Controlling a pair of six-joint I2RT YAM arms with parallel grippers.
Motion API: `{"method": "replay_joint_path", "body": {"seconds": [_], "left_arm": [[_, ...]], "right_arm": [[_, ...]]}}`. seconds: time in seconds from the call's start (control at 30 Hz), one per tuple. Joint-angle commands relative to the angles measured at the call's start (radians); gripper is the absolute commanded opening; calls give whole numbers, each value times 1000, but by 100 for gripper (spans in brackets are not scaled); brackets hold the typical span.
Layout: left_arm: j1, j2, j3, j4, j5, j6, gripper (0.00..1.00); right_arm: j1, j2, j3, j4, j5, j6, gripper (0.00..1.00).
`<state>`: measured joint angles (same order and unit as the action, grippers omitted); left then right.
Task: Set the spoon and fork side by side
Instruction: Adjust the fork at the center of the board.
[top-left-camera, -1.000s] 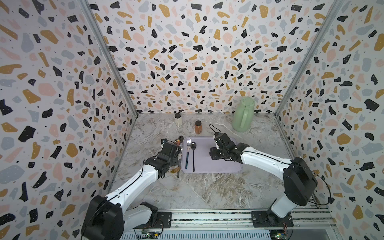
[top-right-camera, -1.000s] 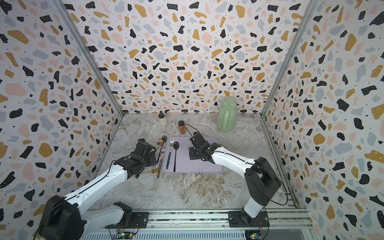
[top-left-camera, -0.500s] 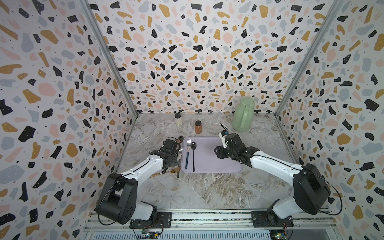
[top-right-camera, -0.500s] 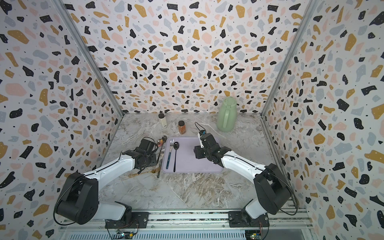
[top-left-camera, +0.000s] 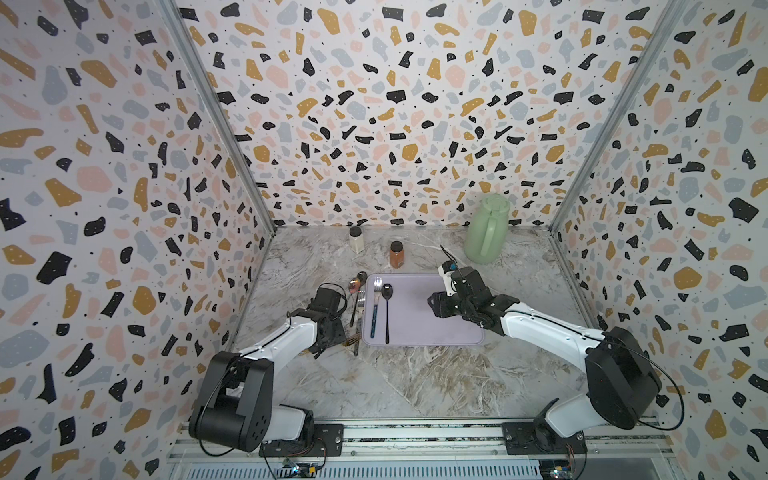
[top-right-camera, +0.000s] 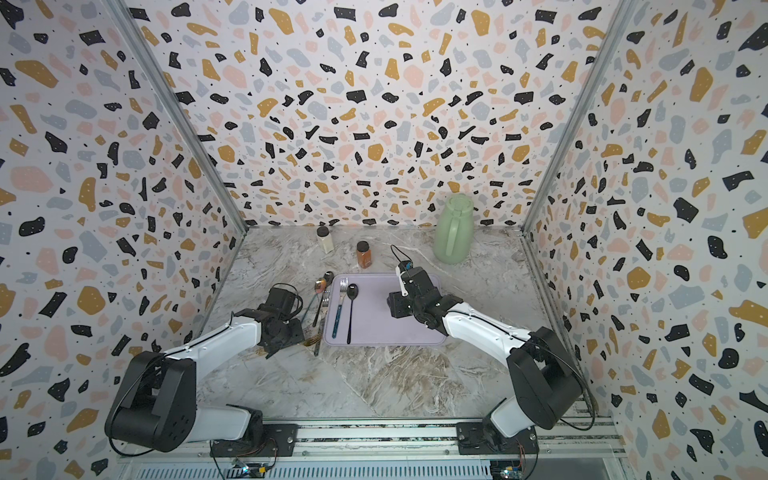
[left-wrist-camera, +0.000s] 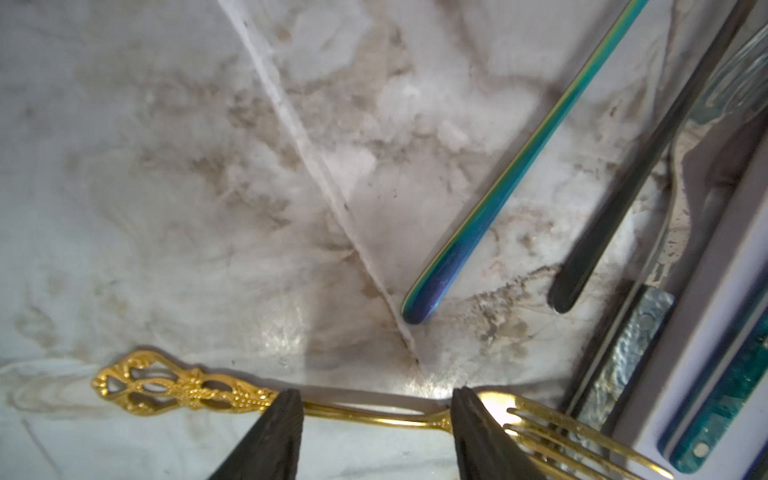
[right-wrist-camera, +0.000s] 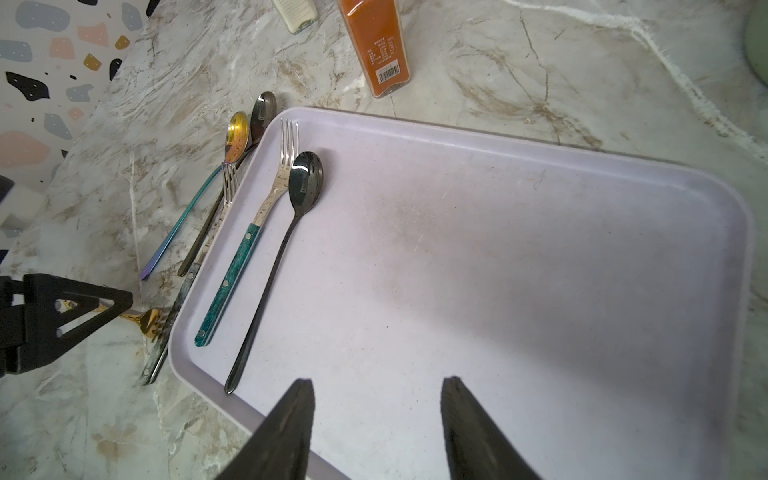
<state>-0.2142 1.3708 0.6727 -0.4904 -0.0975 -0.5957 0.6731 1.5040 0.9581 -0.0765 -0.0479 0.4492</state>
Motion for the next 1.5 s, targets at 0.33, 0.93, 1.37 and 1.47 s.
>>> {"method": "replay_joint_path", "body": {"seconds": [0.33,0.93,1.37,1.47], "left_arm": [[1,-177,-158,-73,163,-103,59],[-85,-250,-106,-42,-8,-93,67],[156,26,10,117,61,-8,69],[159,47,9,113,78,-21,68]], "right_arm": [[-4,-51,-7,-6,30,3,55],[-4,-40,-9,-2,29,3,55],[-4,-27,-7,3,37,-4,55],[-5,-25,-5,2,40,-5,55]]}}
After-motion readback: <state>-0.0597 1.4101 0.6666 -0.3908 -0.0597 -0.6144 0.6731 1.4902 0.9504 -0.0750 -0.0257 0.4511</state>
